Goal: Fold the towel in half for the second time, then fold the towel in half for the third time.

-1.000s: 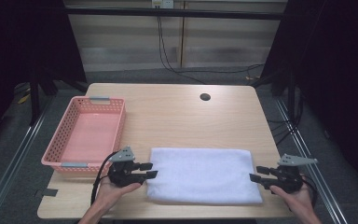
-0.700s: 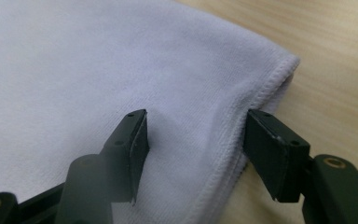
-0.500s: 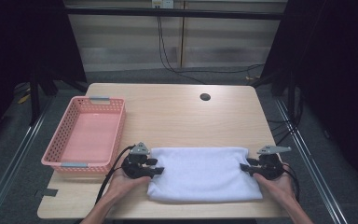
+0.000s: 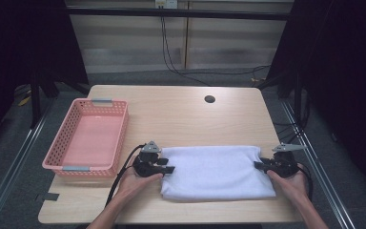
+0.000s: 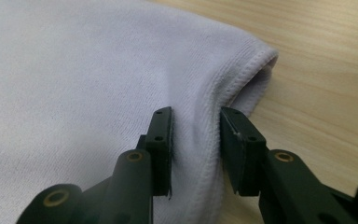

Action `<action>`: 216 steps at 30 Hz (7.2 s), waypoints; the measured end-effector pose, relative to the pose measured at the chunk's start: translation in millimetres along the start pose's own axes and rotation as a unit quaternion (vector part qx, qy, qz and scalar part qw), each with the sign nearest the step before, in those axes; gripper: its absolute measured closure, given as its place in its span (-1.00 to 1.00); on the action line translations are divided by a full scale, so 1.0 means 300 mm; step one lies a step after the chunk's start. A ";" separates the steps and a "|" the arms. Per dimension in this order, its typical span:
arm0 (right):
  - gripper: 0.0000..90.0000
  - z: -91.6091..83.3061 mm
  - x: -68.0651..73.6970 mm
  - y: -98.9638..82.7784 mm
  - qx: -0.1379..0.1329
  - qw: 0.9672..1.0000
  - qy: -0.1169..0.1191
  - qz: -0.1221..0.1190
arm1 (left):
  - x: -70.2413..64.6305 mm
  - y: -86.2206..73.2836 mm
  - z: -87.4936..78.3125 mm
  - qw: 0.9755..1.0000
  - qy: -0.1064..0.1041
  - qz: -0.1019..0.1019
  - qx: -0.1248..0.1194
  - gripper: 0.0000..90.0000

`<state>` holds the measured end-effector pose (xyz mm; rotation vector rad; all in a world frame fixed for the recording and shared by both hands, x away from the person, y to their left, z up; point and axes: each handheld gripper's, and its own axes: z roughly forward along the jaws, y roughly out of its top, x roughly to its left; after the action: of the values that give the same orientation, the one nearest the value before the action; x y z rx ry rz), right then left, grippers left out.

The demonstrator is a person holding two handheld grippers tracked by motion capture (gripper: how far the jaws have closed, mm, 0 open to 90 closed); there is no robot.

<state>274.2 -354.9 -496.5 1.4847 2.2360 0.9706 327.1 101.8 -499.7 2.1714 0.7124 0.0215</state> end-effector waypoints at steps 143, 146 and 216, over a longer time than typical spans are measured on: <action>0.76 0.097 0.969 0.504 -0.156 0.933 0.276 -0.169 | 0.131 0.340 -0.360 0.994 0.052 -0.053 -0.081 0.73; 0.76 0.135 0.939 0.457 -0.150 0.936 0.282 -0.148 | 0.147 0.298 -0.309 0.994 0.039 -0.060 -0.083 0.73; -0.42 0.060 0.361 0.195 -0.096 0.992 0.079 -0.021 | -0.064 0.170 -0.033 0.997 -0.062 0.008 -0.042 0.28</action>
<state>279.1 -237.0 -457.1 1.3149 2.1963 1.2909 333.2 74.0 -452.1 2.0776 0.6138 -0.0728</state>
